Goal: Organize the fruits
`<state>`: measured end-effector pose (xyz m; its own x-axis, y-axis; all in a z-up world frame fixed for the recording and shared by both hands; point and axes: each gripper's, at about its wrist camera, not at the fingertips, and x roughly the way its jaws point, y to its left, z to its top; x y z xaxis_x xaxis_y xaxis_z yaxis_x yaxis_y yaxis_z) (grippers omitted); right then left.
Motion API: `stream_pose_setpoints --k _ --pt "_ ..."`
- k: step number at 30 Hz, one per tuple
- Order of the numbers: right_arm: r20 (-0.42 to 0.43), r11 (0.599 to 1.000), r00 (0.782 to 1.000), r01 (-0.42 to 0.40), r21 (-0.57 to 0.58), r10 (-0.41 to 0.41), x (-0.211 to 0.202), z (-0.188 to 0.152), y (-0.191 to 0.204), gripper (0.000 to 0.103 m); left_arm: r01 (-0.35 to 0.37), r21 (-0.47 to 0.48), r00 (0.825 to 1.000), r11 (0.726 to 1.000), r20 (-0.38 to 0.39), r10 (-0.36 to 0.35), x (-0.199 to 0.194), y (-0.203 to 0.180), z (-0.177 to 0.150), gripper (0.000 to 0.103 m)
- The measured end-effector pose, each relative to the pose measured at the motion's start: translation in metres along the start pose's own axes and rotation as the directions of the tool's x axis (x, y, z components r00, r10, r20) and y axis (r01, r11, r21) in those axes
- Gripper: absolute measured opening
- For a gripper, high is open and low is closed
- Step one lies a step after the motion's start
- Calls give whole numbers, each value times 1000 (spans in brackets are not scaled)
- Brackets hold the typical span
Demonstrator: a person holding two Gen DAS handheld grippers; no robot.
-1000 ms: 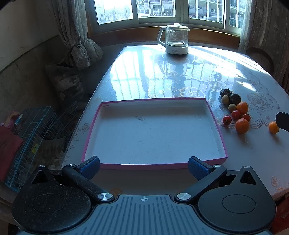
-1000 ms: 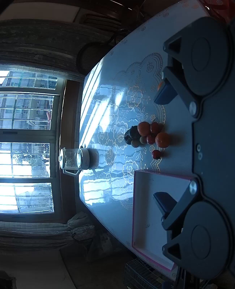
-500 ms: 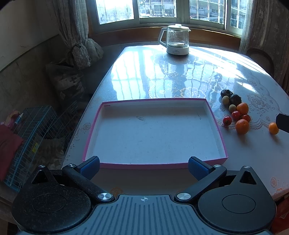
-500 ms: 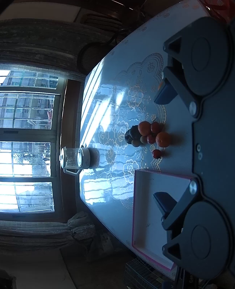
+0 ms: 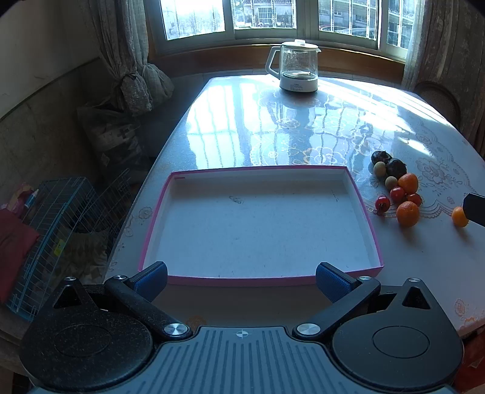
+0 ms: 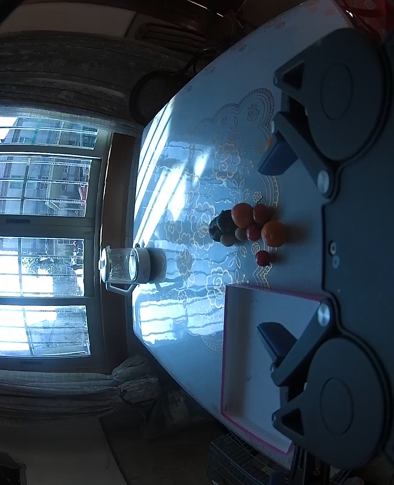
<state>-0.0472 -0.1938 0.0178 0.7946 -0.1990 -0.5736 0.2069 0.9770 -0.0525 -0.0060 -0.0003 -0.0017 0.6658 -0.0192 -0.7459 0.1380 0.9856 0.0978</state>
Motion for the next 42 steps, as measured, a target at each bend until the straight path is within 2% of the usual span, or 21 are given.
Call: stream_pose_setpoints --k 30,42 --pt "-10 1000 1000 9 4 -9 6 3 -3 103 2 6 1000 1000 -8 -2 8 -2 8 103" --pt "-4 999 999 36 24 -36 6 2 -18 103 12 31 1000 999 -9 -12 14 -17 11 103"
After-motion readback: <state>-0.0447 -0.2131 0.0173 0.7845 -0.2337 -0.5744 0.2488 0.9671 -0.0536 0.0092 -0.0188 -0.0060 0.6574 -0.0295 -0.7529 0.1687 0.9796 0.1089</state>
